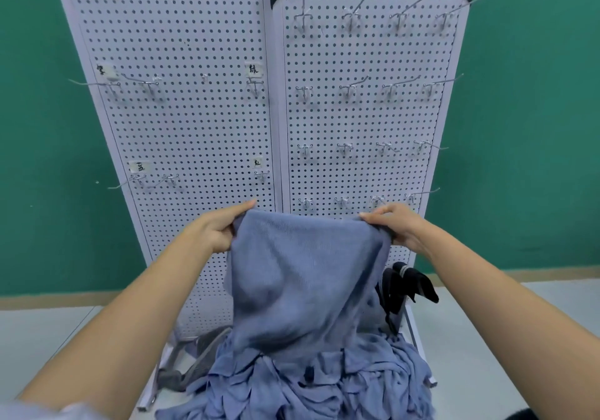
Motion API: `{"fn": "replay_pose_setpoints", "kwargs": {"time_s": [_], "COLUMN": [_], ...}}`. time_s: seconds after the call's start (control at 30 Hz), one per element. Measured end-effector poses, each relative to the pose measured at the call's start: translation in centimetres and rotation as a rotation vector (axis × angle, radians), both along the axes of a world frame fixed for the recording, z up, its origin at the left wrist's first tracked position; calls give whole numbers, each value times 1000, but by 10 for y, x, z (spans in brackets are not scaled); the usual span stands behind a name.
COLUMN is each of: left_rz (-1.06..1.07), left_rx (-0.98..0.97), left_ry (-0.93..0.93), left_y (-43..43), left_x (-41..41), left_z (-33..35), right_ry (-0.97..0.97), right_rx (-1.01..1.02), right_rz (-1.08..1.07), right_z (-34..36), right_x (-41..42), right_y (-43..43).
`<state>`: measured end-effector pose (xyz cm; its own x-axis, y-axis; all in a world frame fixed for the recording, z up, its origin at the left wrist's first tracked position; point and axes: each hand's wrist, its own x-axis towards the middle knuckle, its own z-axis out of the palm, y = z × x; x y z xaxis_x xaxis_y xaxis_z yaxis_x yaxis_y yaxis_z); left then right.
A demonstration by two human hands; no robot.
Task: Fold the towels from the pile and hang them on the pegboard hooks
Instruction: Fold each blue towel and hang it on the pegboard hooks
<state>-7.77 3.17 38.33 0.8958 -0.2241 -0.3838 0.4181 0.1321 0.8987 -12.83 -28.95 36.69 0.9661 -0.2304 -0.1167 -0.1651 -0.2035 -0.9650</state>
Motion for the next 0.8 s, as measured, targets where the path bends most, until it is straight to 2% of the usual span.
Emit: {"fn": "replay_pose_setpoints", "kwargs": {"time_s": [0.17, 0.27, 0.33, 0.43, 0.57, 0.7, 0.8], "left_rz": [-53, -104, -175, -182, -5, 93, 135], "left_rx": [-177, -175, -103, 45, 98, 176, 173], "left_ry": [-51, -158, -163, -145, -178, -237, -267], "left_y": [-2, -9, -14, -18, -22, -22, -22], "left_x": [-11, -15, -18, -20, -18, -14, -13], "left_z": [-7, -12, -12, -11, -14, -15, -11], "right_ry": [-58, -104, -131, -169, -225, -202, -222], "right_rx": [390, 516, 556, 534, 309, 81, 55], "right_rz": [-90, -110, -114, -110, -179, -185, -236], "right_z": [-5, -5, -4, -1, 0, -1, -2], "right_x": [-3, -7, -8, -13, -18, -16, -12], "right_y": [-13, -15, -19, -24, -32, -39, -38]}}
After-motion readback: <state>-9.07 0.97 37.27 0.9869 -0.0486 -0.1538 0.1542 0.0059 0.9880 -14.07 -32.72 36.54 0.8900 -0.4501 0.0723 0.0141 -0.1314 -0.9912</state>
